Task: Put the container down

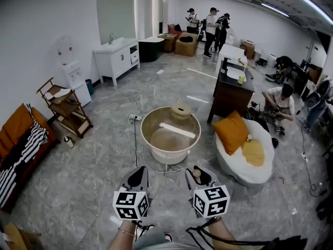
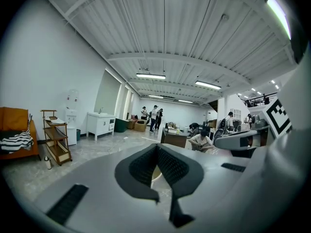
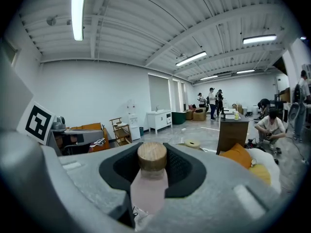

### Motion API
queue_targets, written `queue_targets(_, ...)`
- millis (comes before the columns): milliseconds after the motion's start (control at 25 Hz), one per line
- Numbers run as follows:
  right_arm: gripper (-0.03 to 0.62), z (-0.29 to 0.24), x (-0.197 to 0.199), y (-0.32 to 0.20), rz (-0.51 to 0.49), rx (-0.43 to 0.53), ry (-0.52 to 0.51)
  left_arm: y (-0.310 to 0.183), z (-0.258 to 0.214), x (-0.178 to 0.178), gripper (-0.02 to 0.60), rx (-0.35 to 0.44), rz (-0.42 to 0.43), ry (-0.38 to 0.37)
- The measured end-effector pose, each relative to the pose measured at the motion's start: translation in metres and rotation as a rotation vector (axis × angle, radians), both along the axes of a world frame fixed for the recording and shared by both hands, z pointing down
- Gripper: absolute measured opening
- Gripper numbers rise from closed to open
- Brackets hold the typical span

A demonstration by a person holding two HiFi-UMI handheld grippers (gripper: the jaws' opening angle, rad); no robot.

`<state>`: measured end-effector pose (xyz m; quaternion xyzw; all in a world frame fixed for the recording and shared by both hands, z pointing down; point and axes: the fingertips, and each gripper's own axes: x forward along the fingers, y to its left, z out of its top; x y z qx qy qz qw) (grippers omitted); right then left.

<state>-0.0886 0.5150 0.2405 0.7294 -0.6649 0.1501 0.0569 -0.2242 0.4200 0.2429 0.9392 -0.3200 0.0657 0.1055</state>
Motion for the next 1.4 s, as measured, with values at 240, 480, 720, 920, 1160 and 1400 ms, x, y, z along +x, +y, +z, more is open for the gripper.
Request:
queue_targets(240,0.129,0.007,0.020,-0.010,0.017,0.005,-0.007,-0.019,0.008,0.014,-0.003,-0.037,-0.016,0.020)
queue_targets(480,0.129,0.011,0.041,-0.034,0.024,-0.007,-0.008,-0.049,0.010,0.045,-0.004,-0.036,0.007,0.015)
queue_targets(720,0.129,0.009,0.072,-0.076,0.039,-0.003,-0.002,-0.089,0.007,0.075,-0.004,-0.030,0.028,0.011)
queue_targets(920,0.129,0.001,0.092,-0.115,0.048,0.004,0.006,-0.128,-0.003,0.090,-0.003,-0.014,0.026,0.009)
queue_targets(1160,0.129,-0.002,0.111,-0.161,0.052,0.015,0.010,-0.176,-0.007,0.105,-0.005,-0.003,0.026,0.008)
queue_targets(1400,0.129,-0.006,0.121,-0.206,0.046,0.011,0.019,-0.219,-0.013,0.118,-0.003,0.002,0.028,0.018)
